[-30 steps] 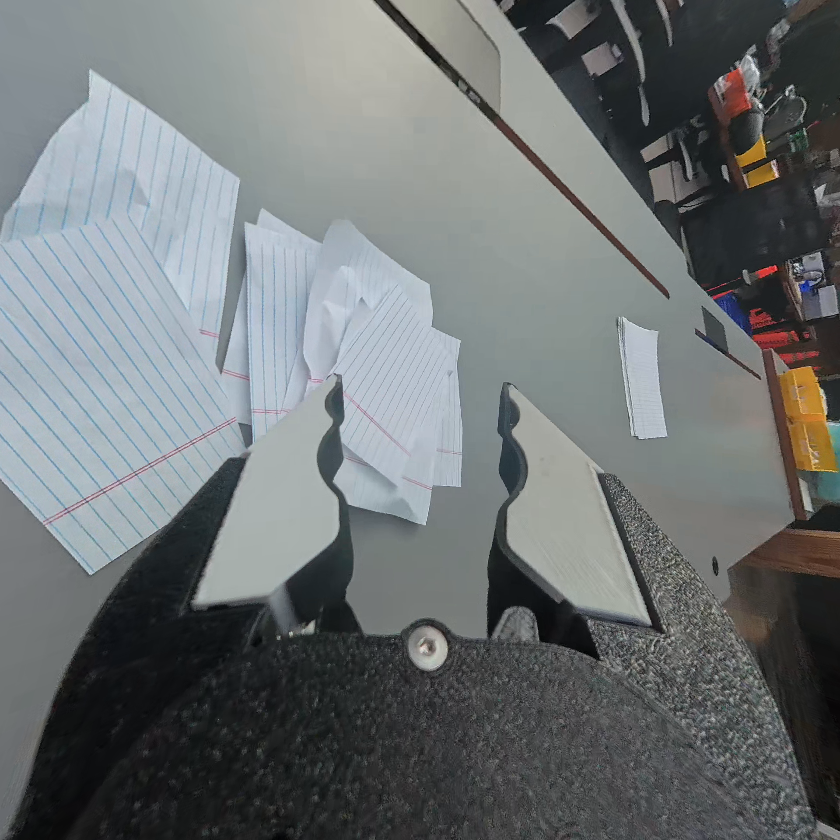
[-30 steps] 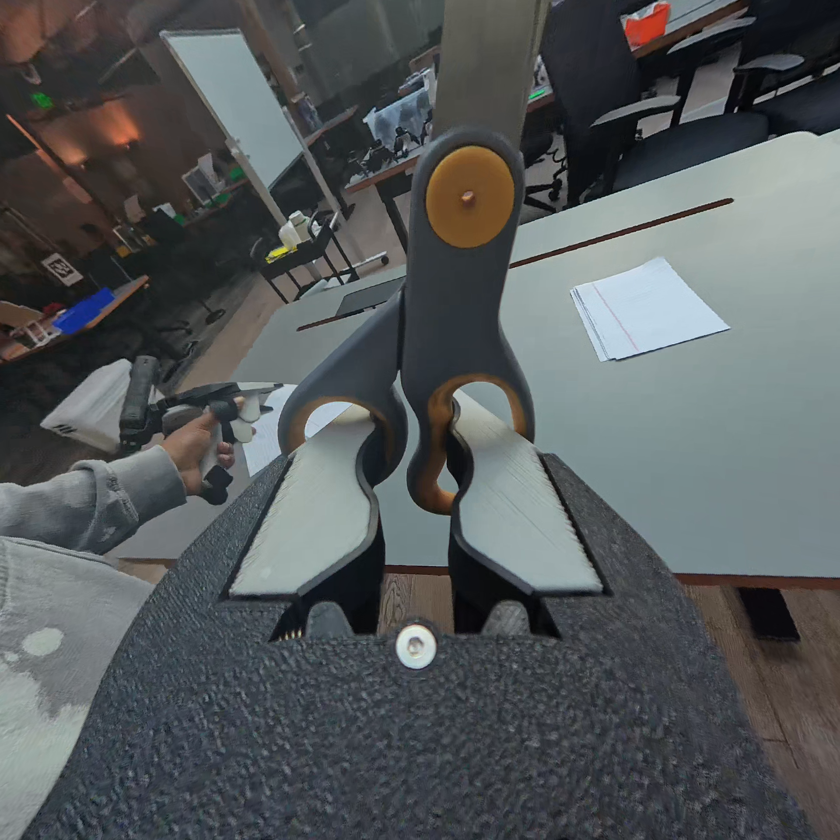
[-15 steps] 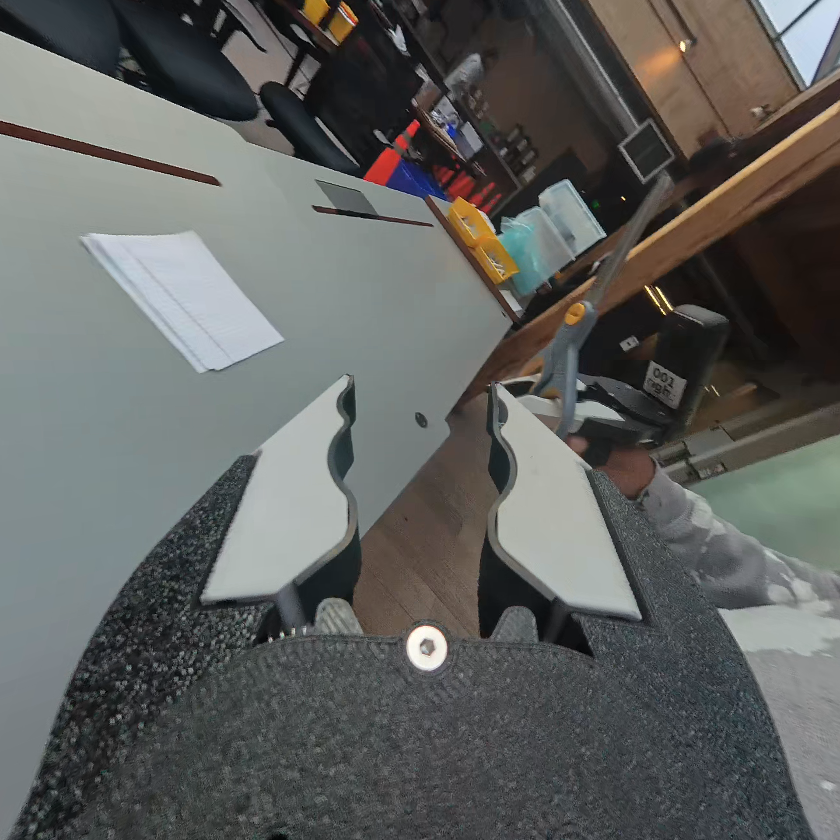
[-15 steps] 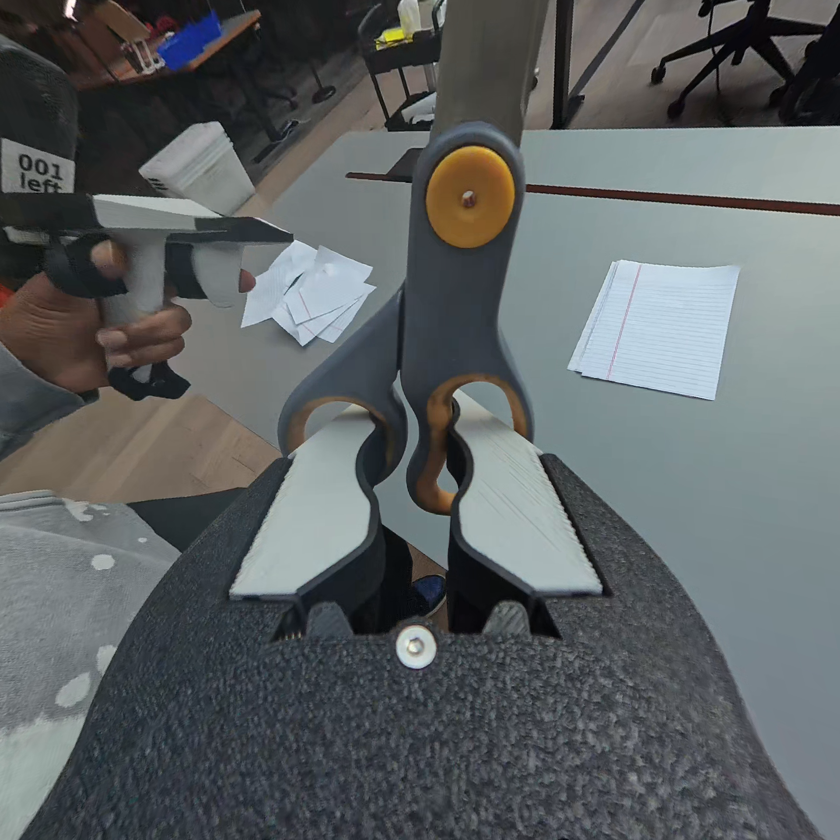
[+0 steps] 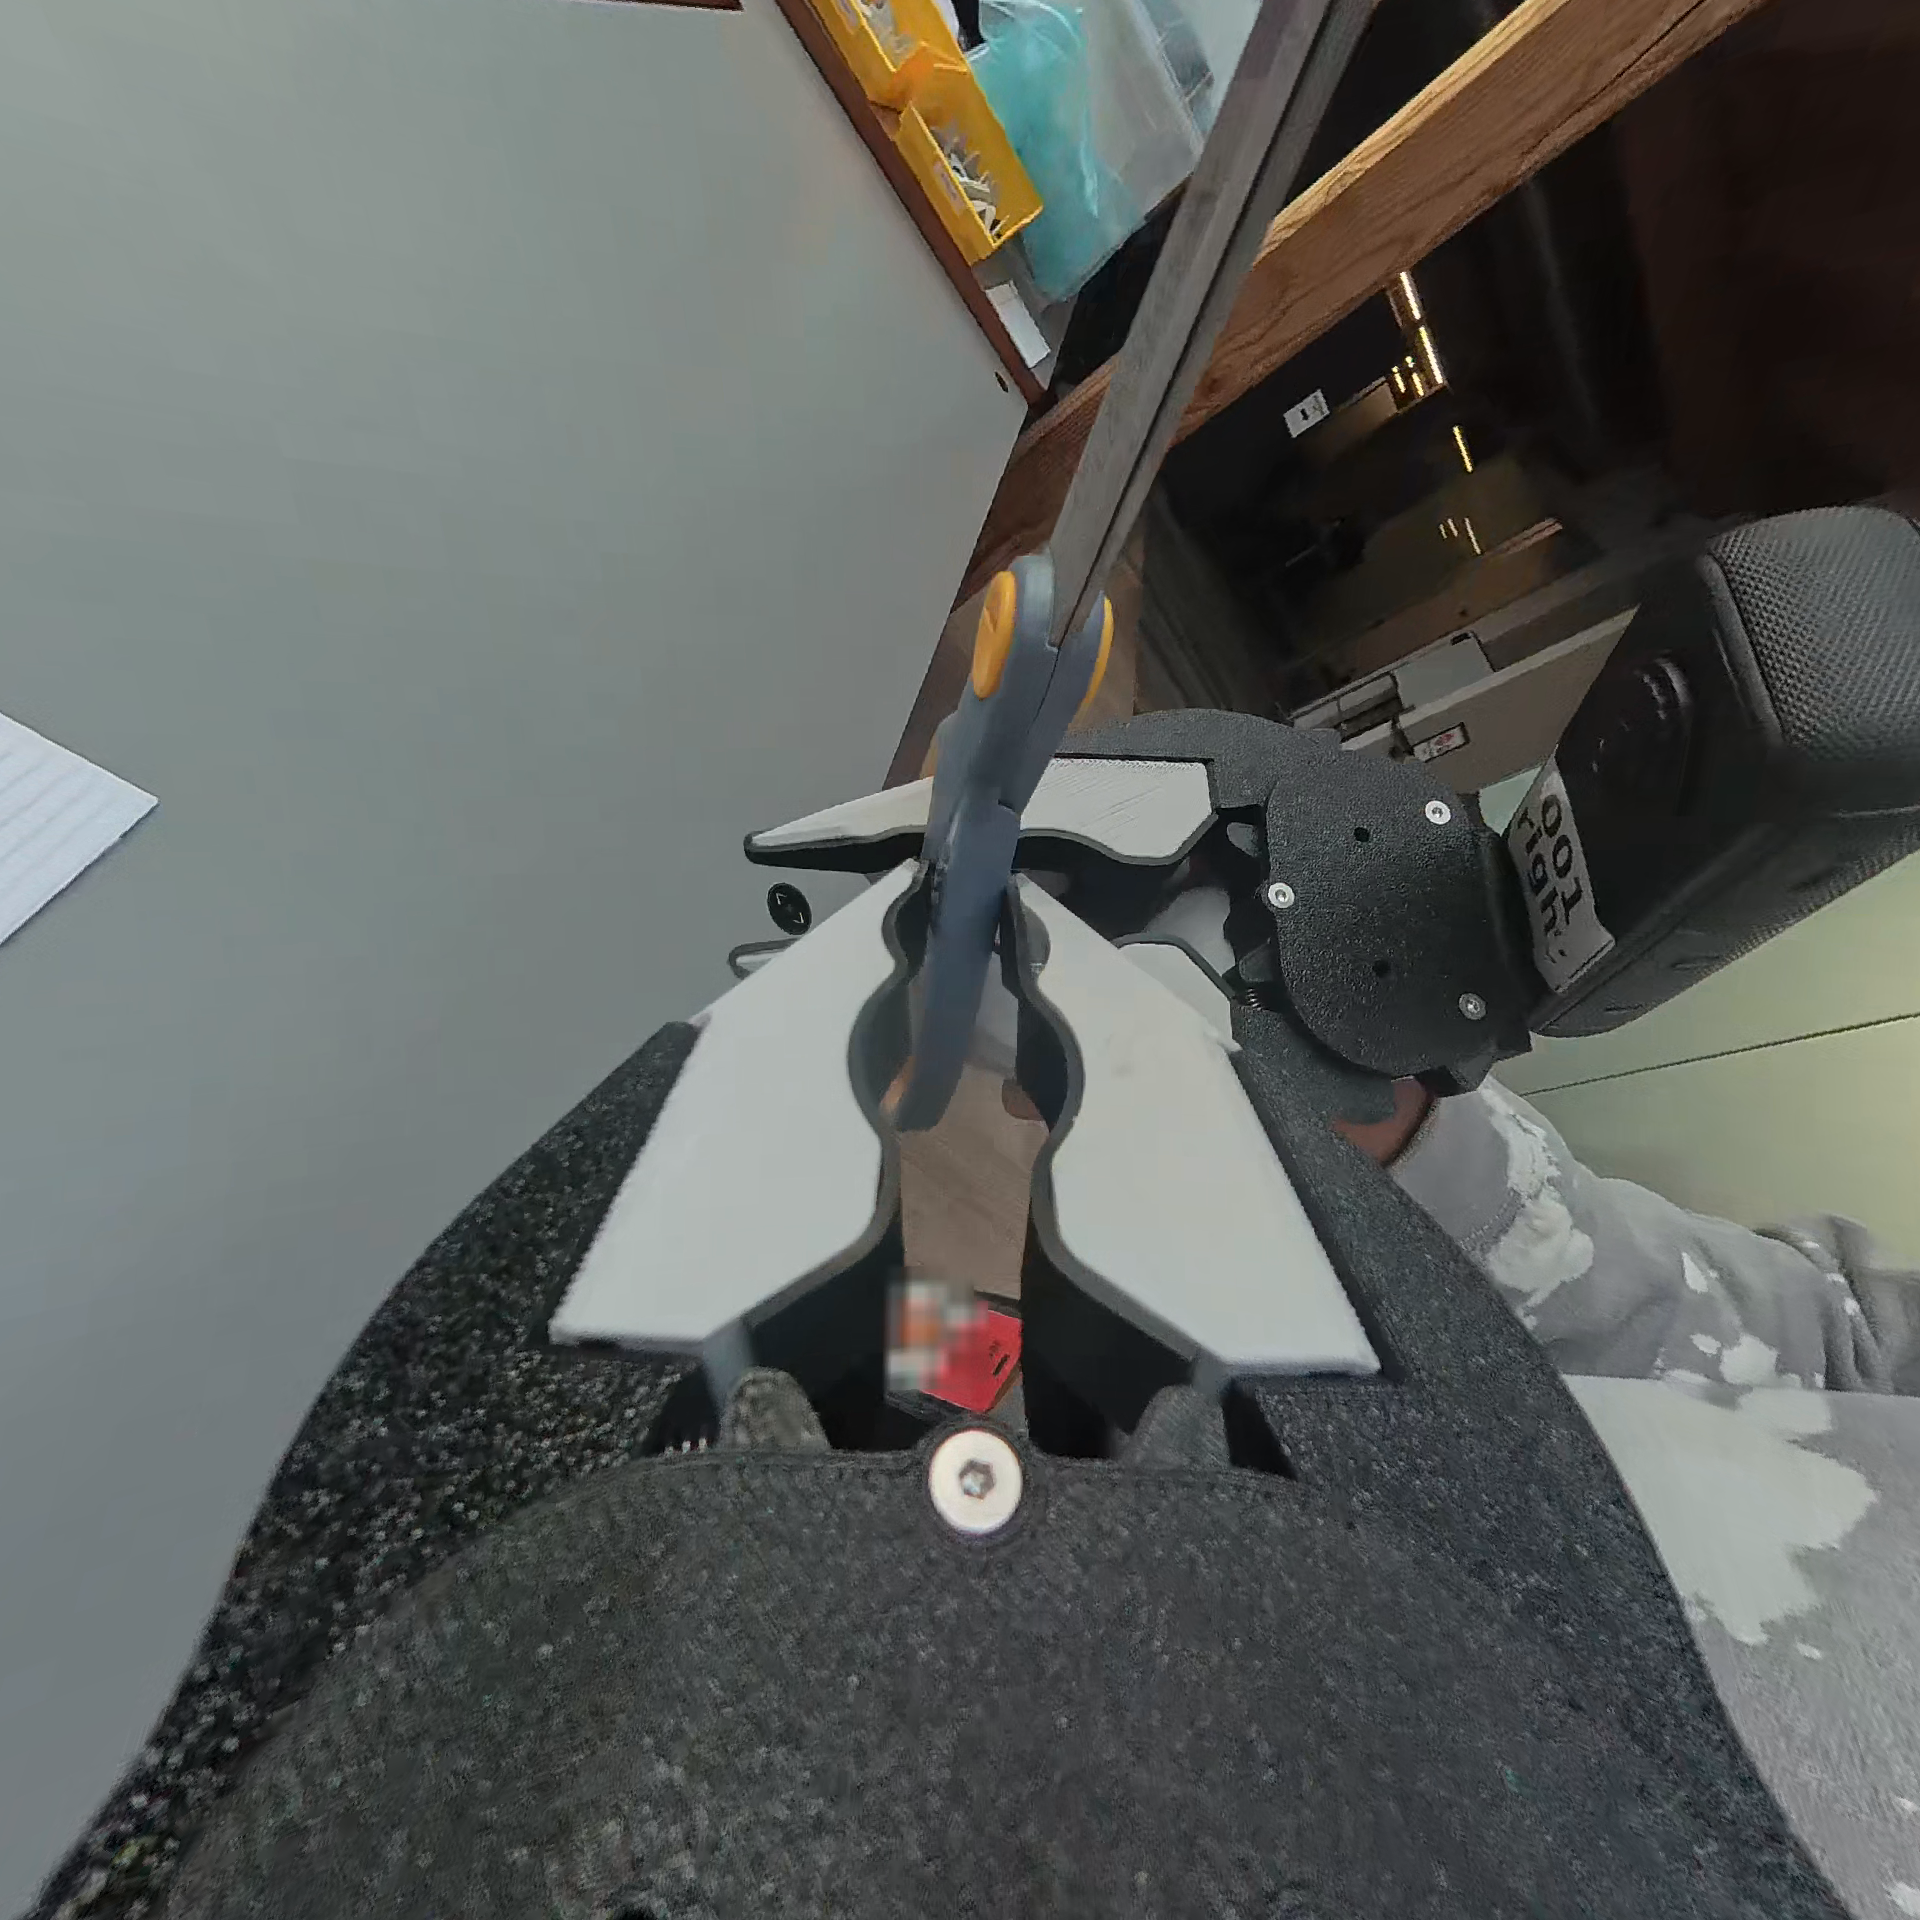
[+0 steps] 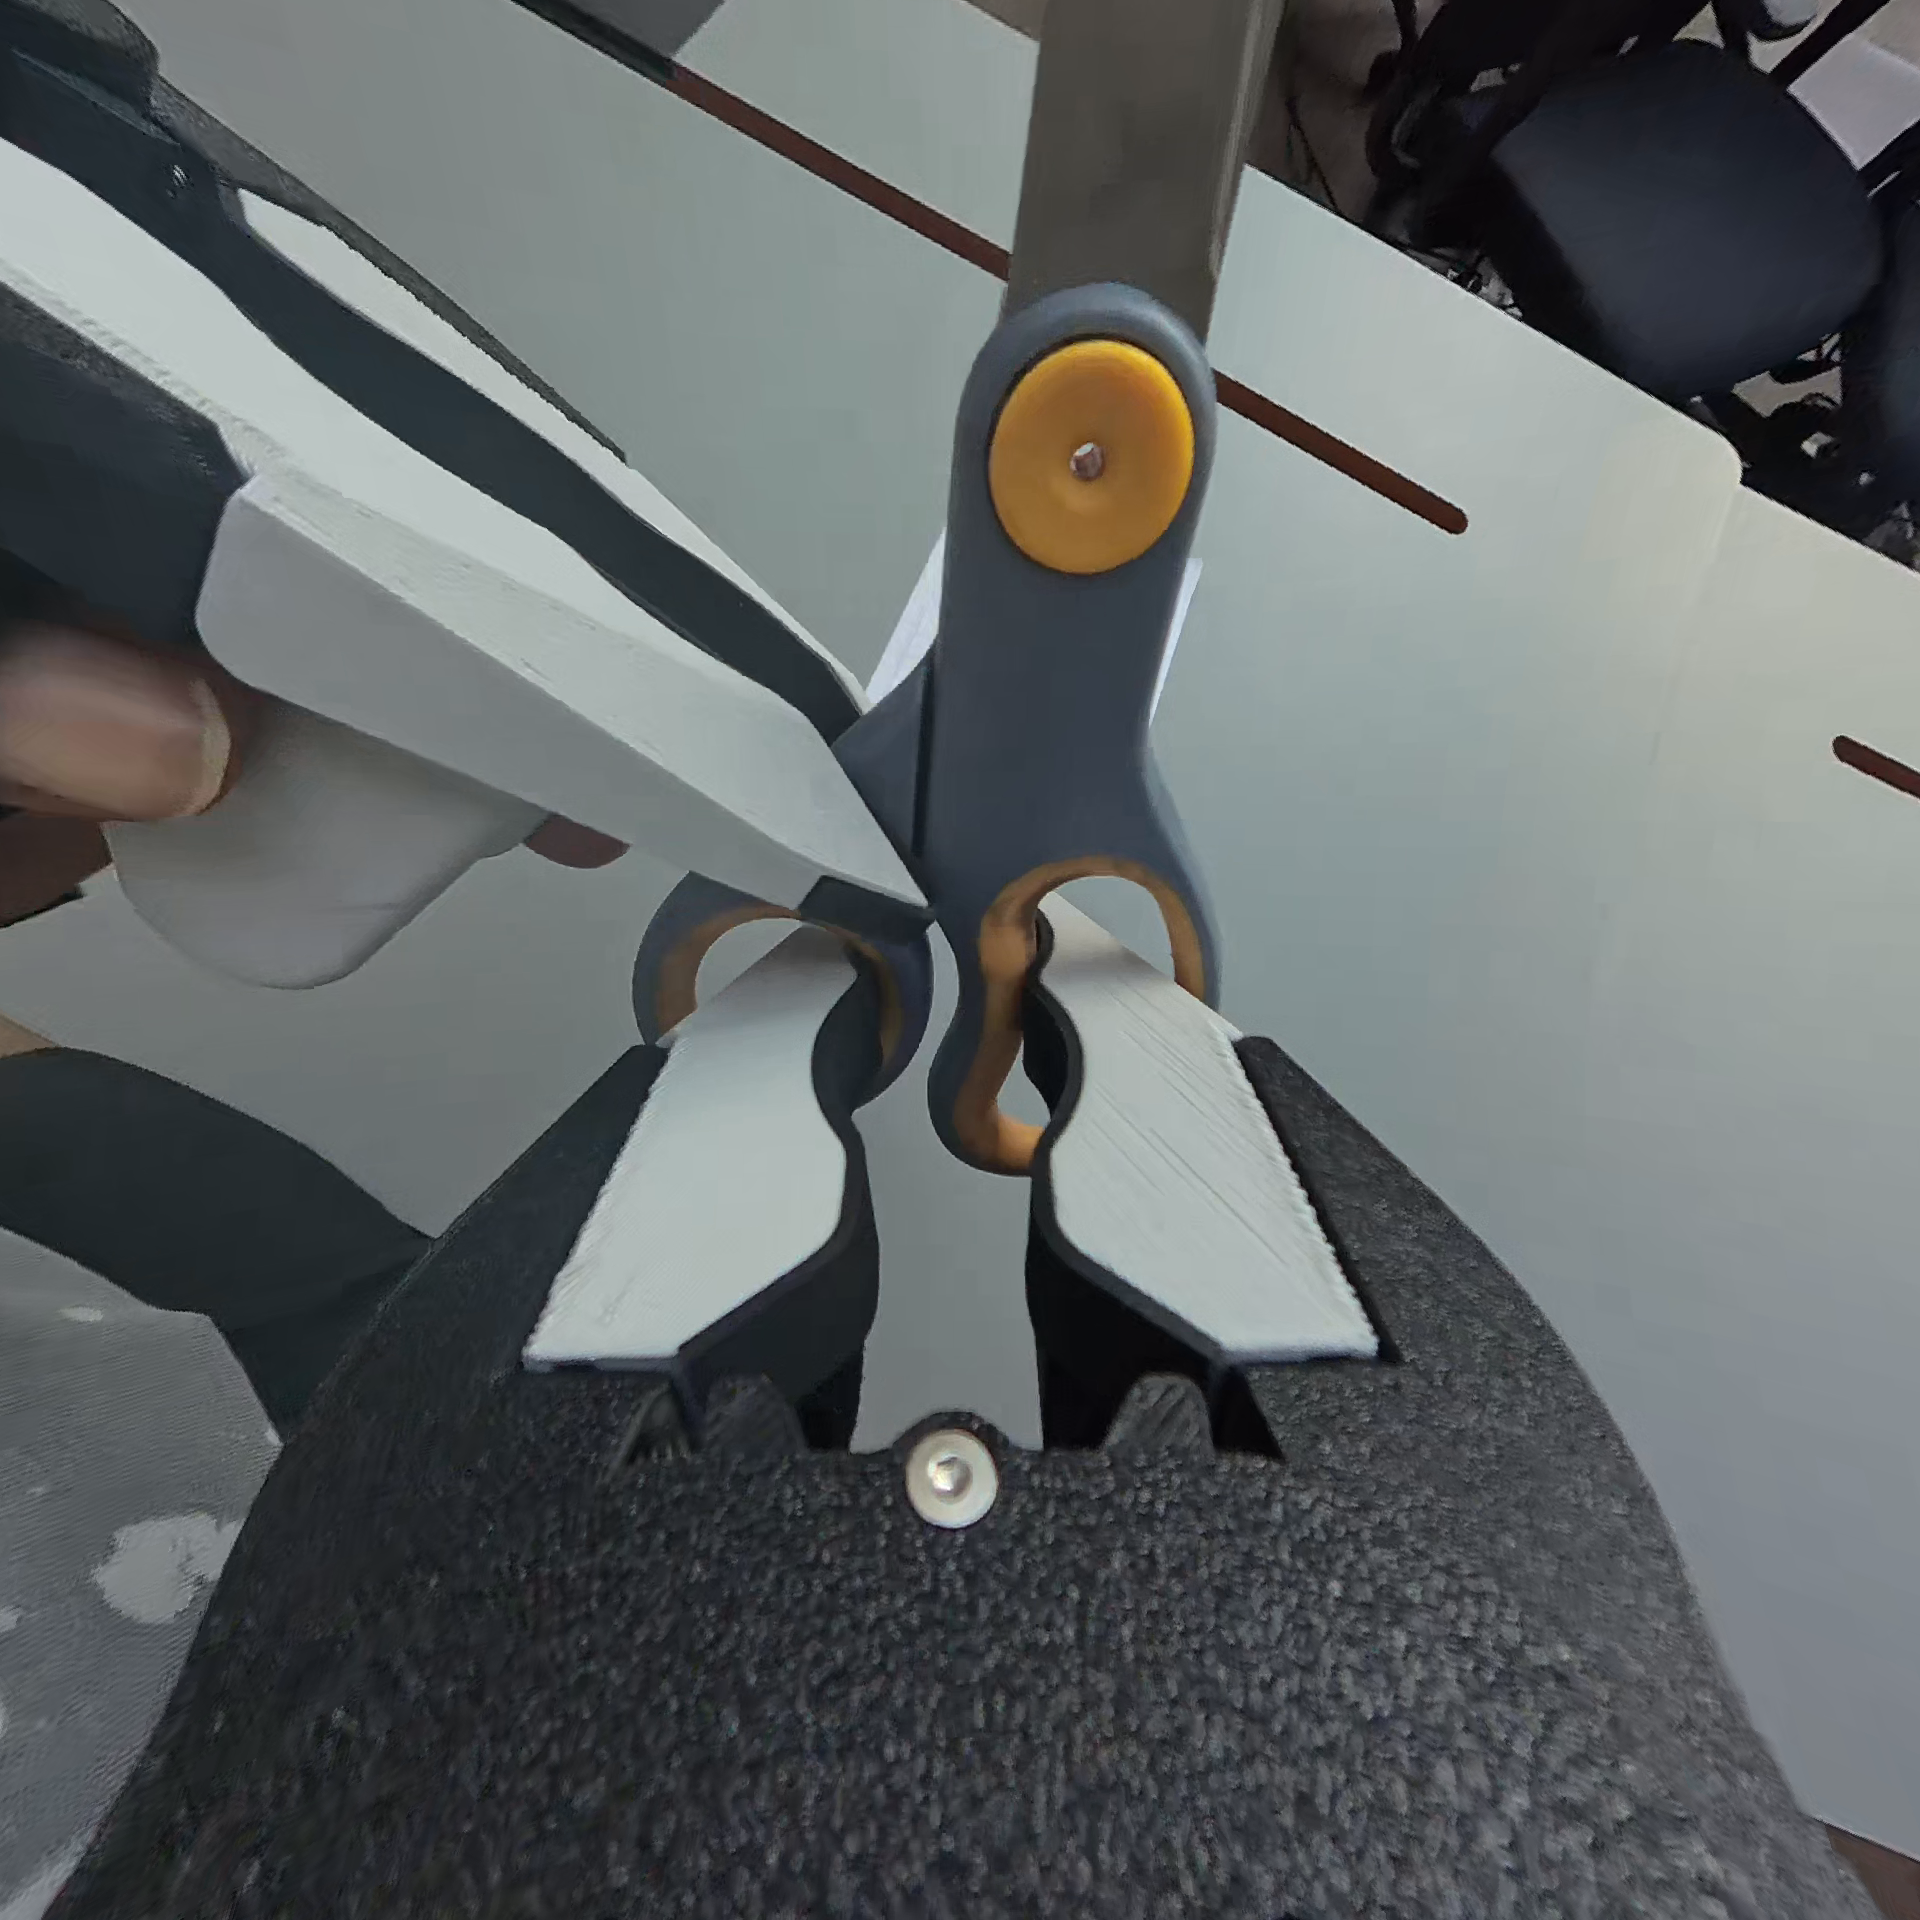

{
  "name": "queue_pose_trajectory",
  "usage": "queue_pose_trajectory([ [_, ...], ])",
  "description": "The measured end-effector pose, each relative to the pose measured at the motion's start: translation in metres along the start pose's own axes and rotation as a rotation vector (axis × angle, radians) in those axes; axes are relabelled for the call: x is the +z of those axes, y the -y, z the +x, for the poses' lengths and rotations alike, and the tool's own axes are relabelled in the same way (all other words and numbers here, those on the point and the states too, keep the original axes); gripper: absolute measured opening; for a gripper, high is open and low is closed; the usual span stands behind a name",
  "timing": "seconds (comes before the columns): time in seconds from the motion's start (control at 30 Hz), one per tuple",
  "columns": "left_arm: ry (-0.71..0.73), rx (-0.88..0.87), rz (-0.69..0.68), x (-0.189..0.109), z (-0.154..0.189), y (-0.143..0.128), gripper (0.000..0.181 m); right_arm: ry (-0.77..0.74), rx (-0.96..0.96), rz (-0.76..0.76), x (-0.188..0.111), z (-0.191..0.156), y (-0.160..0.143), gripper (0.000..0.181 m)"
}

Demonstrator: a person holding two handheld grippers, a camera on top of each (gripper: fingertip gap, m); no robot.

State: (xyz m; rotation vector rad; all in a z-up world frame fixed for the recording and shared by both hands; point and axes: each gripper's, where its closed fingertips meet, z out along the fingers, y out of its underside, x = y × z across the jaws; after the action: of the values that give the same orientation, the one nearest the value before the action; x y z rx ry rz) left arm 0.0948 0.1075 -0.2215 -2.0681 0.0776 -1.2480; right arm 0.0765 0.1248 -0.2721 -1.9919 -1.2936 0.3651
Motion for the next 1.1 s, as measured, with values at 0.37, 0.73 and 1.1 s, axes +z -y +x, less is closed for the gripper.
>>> queue_pose_trajectory([
  [0.37,-0.049,-0.474,0.142,0.038,-0.027,0.024,0.014,0.027,-0.134,0.083,0.029,0.043,-0.001,0.037],
  [0.73,0.067,-0.256,0.361,0.067,-0.016,0.045,0.019,0.462,-0.126,0.297,0.018,0.058,-0.001,0.022],
  [1.1,0.062,-0.119,0.378,0.048,0.004,0.046,0.025,1.147,0.096,0.404,-0.058,0.069,0.018,0.021],
])
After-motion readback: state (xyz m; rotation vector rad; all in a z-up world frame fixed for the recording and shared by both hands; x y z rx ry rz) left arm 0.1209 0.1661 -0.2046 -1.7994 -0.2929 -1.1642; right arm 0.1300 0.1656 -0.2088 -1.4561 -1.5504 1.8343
